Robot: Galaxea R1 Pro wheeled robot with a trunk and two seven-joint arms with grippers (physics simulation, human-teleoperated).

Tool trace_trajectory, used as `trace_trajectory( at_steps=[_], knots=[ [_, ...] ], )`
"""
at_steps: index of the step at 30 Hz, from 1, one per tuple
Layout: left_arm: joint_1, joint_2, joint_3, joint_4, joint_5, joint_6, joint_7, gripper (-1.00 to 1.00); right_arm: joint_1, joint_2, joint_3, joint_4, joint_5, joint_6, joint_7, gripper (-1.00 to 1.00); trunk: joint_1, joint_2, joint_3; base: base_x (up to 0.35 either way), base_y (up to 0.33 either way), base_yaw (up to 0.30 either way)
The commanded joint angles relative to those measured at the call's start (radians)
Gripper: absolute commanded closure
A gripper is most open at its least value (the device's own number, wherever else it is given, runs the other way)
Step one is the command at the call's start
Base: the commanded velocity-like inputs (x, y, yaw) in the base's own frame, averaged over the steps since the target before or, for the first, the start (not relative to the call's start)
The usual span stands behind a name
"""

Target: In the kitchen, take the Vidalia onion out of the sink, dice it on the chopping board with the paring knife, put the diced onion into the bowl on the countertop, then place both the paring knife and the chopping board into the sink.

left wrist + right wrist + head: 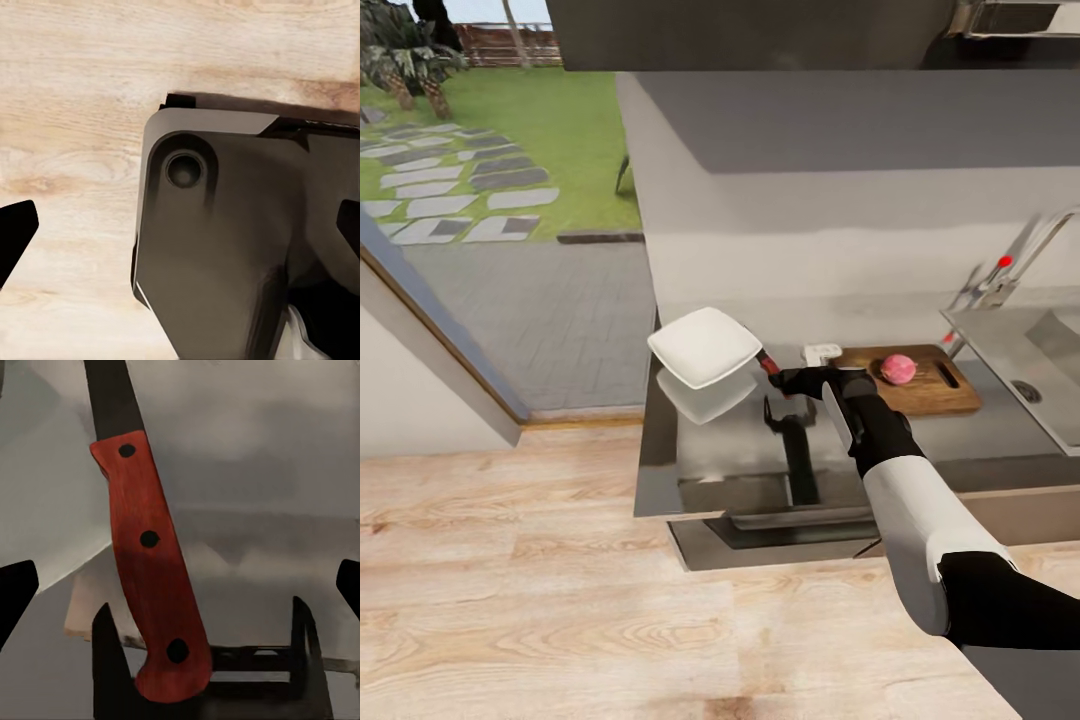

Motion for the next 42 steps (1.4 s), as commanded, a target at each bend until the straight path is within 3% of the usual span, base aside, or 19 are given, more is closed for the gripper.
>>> trace_trajectory(
  at_steps=[1, 24, 42],
  knots=[
    [0.000, 0.001, -0.008, -0.003, 0.010, 0.005, 0.007, -1.00, -0.001, 0.000, -0.001, -0.001, 0.010, 0.005, 0.006, -1.00, 0.001, -0.002, -0.003, 0.229, 0.000, 0.000],
    [0.000, 0.002, -0.008, -0.003, 0.010, 0.005, 0.007, -1.00, -0.001, 0.000, -0.001, 0.016, 0.010, 0.005, 0.006, -1.00, 0.001, -0.002, -0.033, 0.035, 0.000, 0.000],
    [0.000, 0.002, -0.008, -0.003, 0.010, 0.005, 0.007, -1.00, -0.001, 0.001, 0.000, 0.039, 0.009, -0.048, 0.006, -1.00, 0.001, -0.002, -0.035, 0.000, 0.041, 0.000]
  ],
)
